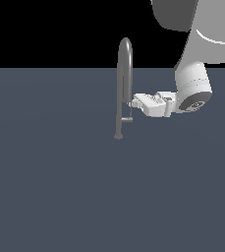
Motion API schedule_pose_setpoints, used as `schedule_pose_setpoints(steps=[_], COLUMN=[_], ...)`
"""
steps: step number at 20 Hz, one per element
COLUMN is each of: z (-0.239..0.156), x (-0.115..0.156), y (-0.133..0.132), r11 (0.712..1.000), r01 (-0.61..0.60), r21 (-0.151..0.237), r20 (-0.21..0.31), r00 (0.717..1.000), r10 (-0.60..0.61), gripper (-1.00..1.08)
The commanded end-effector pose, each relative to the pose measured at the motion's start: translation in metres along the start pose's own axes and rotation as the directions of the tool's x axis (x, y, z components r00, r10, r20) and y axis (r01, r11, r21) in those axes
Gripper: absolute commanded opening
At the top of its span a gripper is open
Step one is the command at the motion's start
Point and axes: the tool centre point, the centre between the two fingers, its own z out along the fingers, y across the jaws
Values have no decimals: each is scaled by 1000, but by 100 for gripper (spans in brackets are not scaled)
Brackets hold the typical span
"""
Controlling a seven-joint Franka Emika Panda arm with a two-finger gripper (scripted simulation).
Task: Turn on the faucet by rotating a designated handle.
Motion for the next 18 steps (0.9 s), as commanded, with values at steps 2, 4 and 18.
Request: schedule_pose_setpoints(steps=[2,4,18], z=[0,0,0], x=[-2,-3,-3], y=[6,9,31], r11=[1000,1000,1000], r01=[0,0,0], r21=[0,0,3], r20=[0,0,-1], r00=[1000,1000,1000], r10=[0,0,0], gripper=[-100,-100,-100])
